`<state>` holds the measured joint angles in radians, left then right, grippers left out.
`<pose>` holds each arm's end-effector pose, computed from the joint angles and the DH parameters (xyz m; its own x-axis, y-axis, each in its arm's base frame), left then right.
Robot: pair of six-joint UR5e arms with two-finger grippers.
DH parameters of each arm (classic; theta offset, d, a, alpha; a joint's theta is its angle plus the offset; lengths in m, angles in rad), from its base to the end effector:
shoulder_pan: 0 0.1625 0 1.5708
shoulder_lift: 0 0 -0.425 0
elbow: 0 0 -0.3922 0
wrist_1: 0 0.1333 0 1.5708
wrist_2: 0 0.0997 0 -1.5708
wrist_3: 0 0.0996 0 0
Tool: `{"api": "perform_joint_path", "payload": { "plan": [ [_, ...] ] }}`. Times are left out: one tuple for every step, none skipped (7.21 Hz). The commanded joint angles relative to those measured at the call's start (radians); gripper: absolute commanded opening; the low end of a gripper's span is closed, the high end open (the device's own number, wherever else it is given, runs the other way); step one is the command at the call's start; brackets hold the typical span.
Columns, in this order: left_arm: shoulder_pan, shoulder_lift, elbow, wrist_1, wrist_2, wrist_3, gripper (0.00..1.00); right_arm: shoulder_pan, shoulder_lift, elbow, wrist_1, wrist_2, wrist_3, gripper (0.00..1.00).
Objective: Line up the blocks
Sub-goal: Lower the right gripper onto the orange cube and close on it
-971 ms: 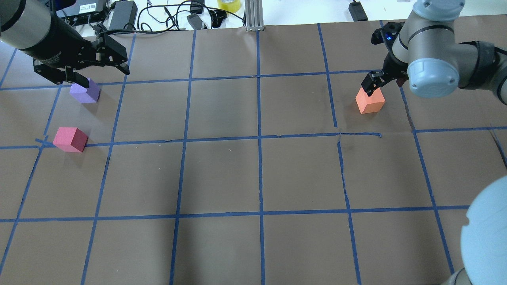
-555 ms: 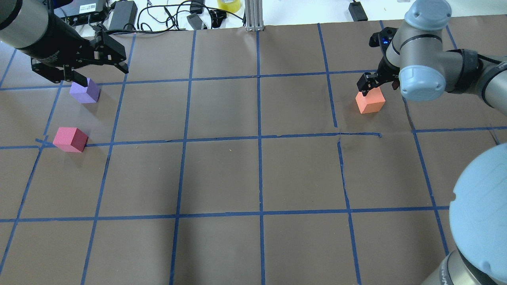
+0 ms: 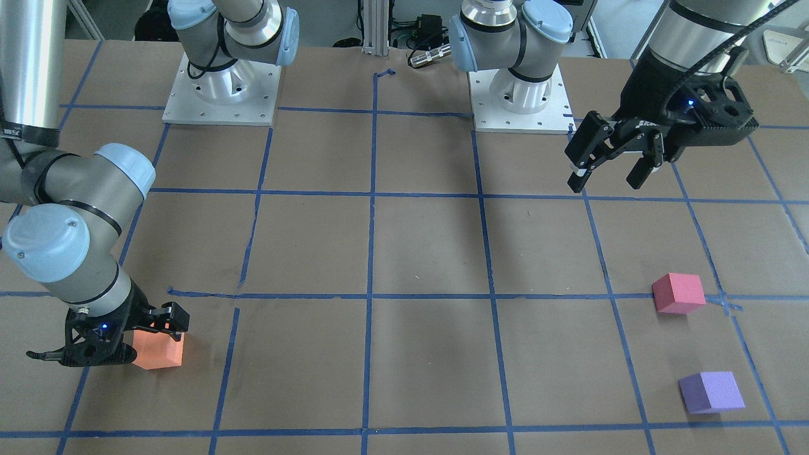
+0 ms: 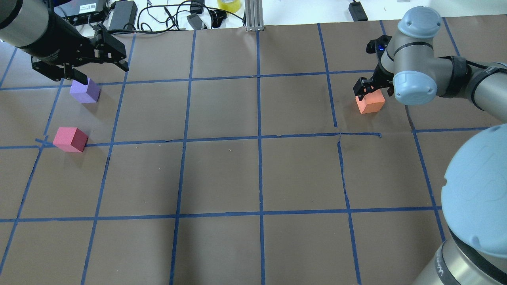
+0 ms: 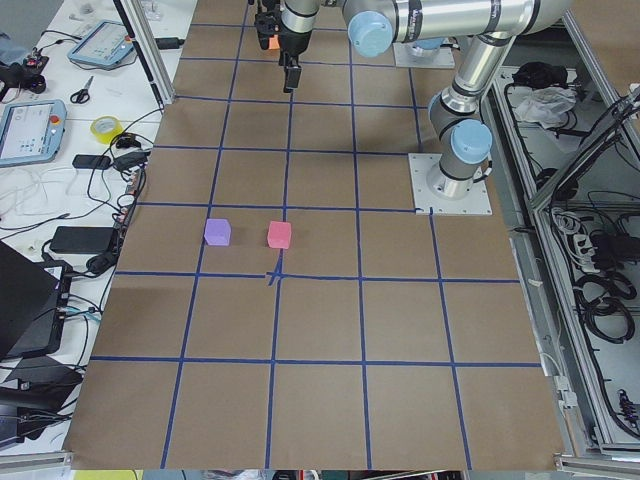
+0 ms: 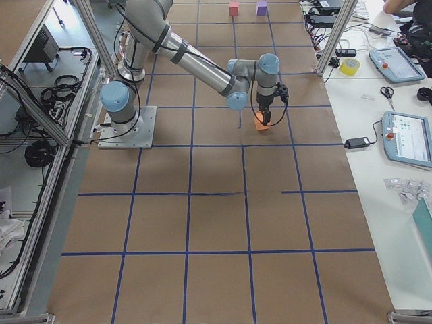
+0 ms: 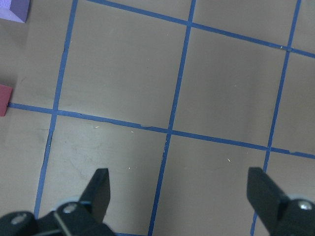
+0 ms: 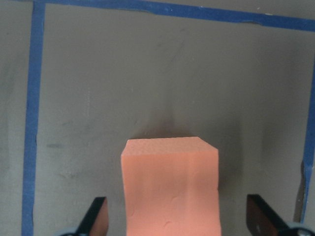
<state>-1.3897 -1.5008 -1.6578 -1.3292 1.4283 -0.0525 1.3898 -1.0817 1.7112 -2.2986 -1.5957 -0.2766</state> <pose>-0.0583 -0.5003 0.5059 -0.9688 -0.1973 0.1499 -0.2267 0.9499 -0.2151 0.0161 -0.6390 0.2175 -0.9945 -0.0919 0.0506 -0.0961 0.9915 -0.0876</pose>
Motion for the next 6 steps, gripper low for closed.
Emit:
{"api": "perform_joint_path", "payload": {
  "plan": [
    [0.0, -0.019, 0.0, 0.001, -0.003, -0.004, 1.0, 0.0, 0.023, -0.001, -0.045, 0.0, -0.001, 1.0],
    [-0.002, -0.015, 0.0, 0.001, -0.005, -0.001, 1.0, 0.0, 0.038, -0.001, -0.074, 0.005, 0.003, 0.85],
    [-0.003, -0.007, -0.002, -0.002, 0.0, -0.001, 1.0, 0.0, 0.042, -0.001, -0.076, 0.026, 0.007, 0.62],
    [-0.006, -0.016, -0.003, -0.002, 0.001, -0.003, 1.0, 0.0, 0.039, -0.001, -0.076, 0.028, 0.008, 0.23],
    [-0.003, -0.012, -0.011, -0.004, 0.003, 0.002, 1.0, 0.0, 0.028, -0.002, -0.075, 0.03, 0.013, 0.0],
    [-0.003, -0.013, -0.019, -0.002, 0.001, 0.002, 1.0, 0.003, 0.017, -0.019, -0.062, 0.027, 0.019, 0.0]
  ]
}}
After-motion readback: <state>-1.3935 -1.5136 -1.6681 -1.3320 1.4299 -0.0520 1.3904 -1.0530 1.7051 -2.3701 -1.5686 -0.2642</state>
